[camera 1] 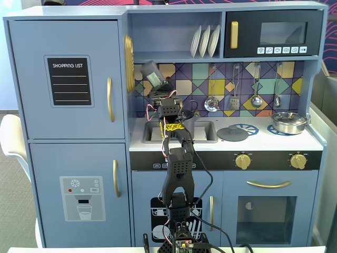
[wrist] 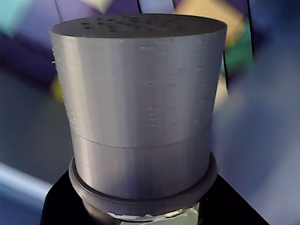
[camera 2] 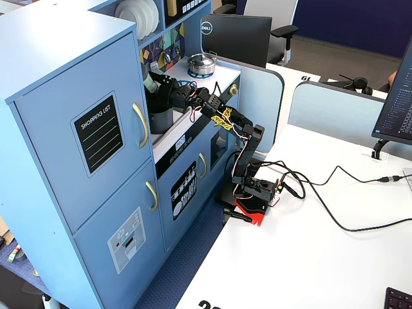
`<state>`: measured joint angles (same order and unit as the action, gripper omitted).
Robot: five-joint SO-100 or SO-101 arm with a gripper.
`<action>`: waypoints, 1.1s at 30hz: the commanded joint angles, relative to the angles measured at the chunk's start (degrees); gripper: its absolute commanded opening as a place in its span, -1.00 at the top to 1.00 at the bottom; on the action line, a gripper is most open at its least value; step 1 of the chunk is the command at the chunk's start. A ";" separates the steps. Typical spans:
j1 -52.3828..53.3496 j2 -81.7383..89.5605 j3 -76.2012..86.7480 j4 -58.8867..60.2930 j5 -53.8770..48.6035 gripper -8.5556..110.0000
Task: Put salt in the gray recipient
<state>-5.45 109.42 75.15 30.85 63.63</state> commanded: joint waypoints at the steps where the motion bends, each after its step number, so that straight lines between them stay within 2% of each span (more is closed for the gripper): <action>1: 0.97 1.93 -2.29 -0.88 0.88 0.86; 8: 4.39 7.29 10.02 -0.88 -0.09 0.86; 17: -0.62 -2.64 -8.53 -2.02 -1.93 0.86; 20: 0.35 -1.49 -6.33 -0.97 -1.76 0.86; 26: 3.87 5.89 9.93 -2.64 -2.20 0.86; 29: 2.99 5.45 9.23 -2.99 -2.81 0.86; 33: -0.18 0.26 -0.70 -3.25 -3.78 0.86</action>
<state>-3.60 110.04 83.58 29.44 61.61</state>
